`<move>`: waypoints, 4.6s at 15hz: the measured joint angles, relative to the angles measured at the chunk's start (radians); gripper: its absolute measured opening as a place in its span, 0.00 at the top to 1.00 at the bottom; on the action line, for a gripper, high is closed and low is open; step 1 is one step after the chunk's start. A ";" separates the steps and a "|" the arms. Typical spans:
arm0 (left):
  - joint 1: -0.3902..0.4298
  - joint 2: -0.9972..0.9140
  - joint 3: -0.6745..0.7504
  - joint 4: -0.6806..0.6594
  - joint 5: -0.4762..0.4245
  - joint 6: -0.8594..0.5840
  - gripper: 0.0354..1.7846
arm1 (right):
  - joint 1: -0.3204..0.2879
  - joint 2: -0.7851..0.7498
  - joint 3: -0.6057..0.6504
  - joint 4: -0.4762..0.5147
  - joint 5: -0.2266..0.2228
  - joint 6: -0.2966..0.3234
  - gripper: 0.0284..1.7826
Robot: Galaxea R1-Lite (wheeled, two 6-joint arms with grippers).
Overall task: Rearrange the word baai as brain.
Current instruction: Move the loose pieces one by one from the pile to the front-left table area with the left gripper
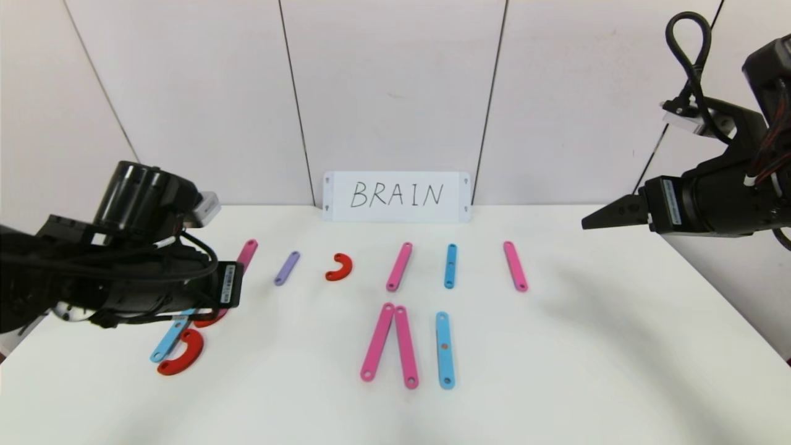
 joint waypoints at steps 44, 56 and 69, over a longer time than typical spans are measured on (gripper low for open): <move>-0.138 0.184 0.370 -0.411 0.085 -0.136 0.87 | 0.009 -0.017 0.014 -0.001 -0.003 -0.012 0.03; -0.121 0.212 0.349 -0.412 0.085 -0.135 0.86 | 0.009 -0.017 0.014 -0.002 -0.003 -0.012 0.03; -0.146 0.200 0.372 -0.487 0.080 -0.131 0.05 | 0.009 -0.017 0.016 -0.002 -0.002 -0.015 0.03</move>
